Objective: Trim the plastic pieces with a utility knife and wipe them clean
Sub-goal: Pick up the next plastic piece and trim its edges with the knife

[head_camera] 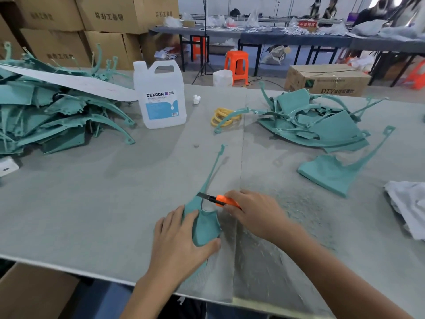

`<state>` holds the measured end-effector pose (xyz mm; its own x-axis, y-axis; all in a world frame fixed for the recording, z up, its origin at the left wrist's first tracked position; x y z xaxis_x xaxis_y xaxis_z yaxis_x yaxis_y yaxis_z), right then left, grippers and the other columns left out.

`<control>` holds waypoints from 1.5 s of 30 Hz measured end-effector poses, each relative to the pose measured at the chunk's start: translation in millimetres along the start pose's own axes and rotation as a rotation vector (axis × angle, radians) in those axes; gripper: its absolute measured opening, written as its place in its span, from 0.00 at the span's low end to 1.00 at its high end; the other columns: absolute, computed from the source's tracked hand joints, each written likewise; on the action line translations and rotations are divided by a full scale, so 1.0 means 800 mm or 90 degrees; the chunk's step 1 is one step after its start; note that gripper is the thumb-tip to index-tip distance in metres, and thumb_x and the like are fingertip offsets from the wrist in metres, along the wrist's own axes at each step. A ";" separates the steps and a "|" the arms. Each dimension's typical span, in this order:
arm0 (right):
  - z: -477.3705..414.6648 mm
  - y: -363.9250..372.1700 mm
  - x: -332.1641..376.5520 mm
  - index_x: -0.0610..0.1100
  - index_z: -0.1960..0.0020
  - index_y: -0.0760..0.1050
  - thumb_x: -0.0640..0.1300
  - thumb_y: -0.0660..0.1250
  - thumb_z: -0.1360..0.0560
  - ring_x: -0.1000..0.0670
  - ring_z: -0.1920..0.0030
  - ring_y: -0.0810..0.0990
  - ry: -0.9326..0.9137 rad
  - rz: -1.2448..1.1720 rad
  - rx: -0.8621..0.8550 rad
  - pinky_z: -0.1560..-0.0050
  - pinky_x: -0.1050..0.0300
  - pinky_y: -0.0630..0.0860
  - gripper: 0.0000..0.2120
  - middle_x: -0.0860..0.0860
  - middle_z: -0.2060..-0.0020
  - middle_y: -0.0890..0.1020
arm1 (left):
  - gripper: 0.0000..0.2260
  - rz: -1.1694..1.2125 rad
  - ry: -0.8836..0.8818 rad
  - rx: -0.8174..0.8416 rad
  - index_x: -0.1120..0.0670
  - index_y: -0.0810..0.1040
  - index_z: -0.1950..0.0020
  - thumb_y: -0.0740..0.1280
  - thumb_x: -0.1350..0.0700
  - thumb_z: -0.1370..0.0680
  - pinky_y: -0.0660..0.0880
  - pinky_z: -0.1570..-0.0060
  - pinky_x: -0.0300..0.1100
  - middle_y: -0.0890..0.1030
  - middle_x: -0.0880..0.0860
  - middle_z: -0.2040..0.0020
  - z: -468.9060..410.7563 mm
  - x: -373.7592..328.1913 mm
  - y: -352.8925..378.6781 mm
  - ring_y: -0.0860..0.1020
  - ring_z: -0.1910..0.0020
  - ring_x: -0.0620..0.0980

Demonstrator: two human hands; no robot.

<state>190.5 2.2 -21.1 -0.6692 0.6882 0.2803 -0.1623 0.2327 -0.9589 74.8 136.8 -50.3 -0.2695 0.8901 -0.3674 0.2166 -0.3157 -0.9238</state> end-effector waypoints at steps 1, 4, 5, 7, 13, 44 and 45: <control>-0.001 0.001 0.002 0.55 0.38 0.73 0.58 0.58 0.17 0.46 0.54 0.79 -0.003 0.003 0.006 0.60 0.51 0.68 0.12 0.53 0.53 0.79 | 0.39 0.003 -0.007 0.011 0.40 0.66 0.28 0.57 0.23 0.35 0.55 0.27 0.46 0.65 0.46 0.25 0.000 0.003 0.001 0.59 0.25 0.45; -0.002 0.001 0.004 0.55 0.38 0.72 0.58 0.57 0.16 0.46 0.54 0.79 -0.013 0.020 0.016 0.56 0.50 0.74 0.12 0.52 0.52 0.80 | 0.39 -0.005 -0.017 0.033 0.39 0.69 0.30 0.58 0.23 0.37 0.56 0.29 0.47 0.67 0.46 0.27 -0.005 0.006 0.000 0.62 0.27 0.47; -0.002 0.001 0.004 0.55 0.38 0.72 0.58 0.56 0.16 0.46 0.54 0.79 -0.017 0.022 0.019 0.55 0.50 0.75 0.12 0.52 0.53 0.80 | 0.38 -0.010 -0.013 0.033 0.38 0.70 0.32 0.59 0.23 0.38 0.59 0.31 0.48 0.69 0.44 0.31 -0.007 0.004 -0.003 0.65 0.30 0.48; -0.001 0.002 0.005 0.55 0.39 0.72 0.59 0.56 0.16 0.46 0.55 0.79 -0.026 0.024 0.022 0.55 0.49 0.76 0.13 0.53 0.53 0.80 | 0.36 -0.009 -0.016 0.038 0.37 0.71 0.34 0.59 0.23 0.38 0.61 0.35 0.47 0.70 0.43 0.36 -0.011 0.002 -0.008 0.67 0.35 0.48; -0.015 -0.003 -0.011 0.55 0.40 0.71 0.61 0.54 0.16 0.43 0.57 0.81 0.011 0.075 -0.043 0.63 0.51 0.67 0.14 0.54 0.60 0.73 | 0.40 -0.043 -0.035 0.084 0.36 0.66 0.28 0.57 0.22 0.38 0.60 0.35 0.47 0.66 0.45 0.27 -0.009 0.004 -0.004 0.63 0.30 0.49; -0.112 -0.114 -0.045 0.47 0.43 0.77 0.38 0.59 0.19 0.44 0.62 0.78 0.097 0.432 -0.038 0.66 0.53 0.67 0.10 0.49 0.65 0.75 | 0.42 -0.073 -0.073 0.193 0.37 0.69 0.29 0.60 0.24 0.41 0.59 0.42 0.50 0.70 0.47 0.31 -0.027 -0.011 -0.010 0.66 0.33 0.53; -0.111 -0.127 -0.064 0.46 0.43 0.76 0.38 0.59 0.19 0.43 0.62 0.78 0.127 0.445 -0.056 0.66 0.53 0.66 0.10 0.48 0.65 0.74 | 0.42 -0.056 -0.076 0.195 0.37 0.69 0.29 0.60 0.24 0.41 0.59 0.44 0.49 0.70 0.47 0.31 -0.026 -0.009 -0.009 0.66 0.34 0.53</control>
<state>305.7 4.0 65.9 -0.4487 0.8067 -0.3844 0.3180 -0.2579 -0.9123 94.7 139.8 -39.0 -0.3869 0.8794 -0.2776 -0.0995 -0.3391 -0.9355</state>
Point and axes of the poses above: each hand's wrist, its own z-axis away from the middle knuckle, its own y-axis out of the palm, x = y × z, the point moved 10 cm from there along -z, towards the middle knuckle
